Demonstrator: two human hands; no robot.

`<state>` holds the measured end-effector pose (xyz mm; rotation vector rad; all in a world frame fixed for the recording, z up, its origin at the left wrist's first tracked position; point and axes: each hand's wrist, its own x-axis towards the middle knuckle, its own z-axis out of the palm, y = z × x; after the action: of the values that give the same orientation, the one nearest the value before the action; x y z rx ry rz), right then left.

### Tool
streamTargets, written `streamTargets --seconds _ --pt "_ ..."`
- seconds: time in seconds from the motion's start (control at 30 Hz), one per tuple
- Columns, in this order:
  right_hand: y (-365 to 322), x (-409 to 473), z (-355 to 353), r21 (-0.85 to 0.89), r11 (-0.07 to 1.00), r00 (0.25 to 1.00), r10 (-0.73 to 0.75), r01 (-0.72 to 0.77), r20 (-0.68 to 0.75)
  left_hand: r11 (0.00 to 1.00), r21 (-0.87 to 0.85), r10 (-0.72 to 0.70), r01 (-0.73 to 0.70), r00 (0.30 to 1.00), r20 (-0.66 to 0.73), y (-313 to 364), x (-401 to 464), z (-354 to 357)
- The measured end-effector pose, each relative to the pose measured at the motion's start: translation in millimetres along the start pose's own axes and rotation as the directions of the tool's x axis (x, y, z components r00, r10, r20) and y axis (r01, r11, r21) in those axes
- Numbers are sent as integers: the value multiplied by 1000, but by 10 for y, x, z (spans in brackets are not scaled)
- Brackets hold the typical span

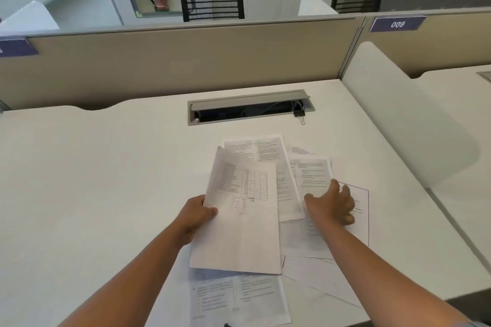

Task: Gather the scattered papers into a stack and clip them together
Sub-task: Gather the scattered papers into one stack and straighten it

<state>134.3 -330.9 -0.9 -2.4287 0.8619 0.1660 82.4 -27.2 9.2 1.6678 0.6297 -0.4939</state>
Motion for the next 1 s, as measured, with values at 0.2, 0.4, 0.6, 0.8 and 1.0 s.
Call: streamTargets --seconds 0.2,0.4,0.6,0.8,1.0 --pt "70 -28 162 92 995 990 -54 43 128 999 51 10 -5 994 -111 -63 -28 -145" --pt "-144 -139 283 258 954 949 -214 153 232 999 37 7 3 968 -250 -127 -15 -533" --pt "-302 -192 387 413 892 904 -318 184 285 999 -22 24 -32 948 -317 -126 -58 -771" --pt "-342 -257 338 513 852 932 -265 107 246 983 -169 29 -65 978 -206 -27 -31 -731" --pt "-506 -339 242 602 791 887 -352 112 299 936 -349 30 -53 997 -69 -29 -46 -769"
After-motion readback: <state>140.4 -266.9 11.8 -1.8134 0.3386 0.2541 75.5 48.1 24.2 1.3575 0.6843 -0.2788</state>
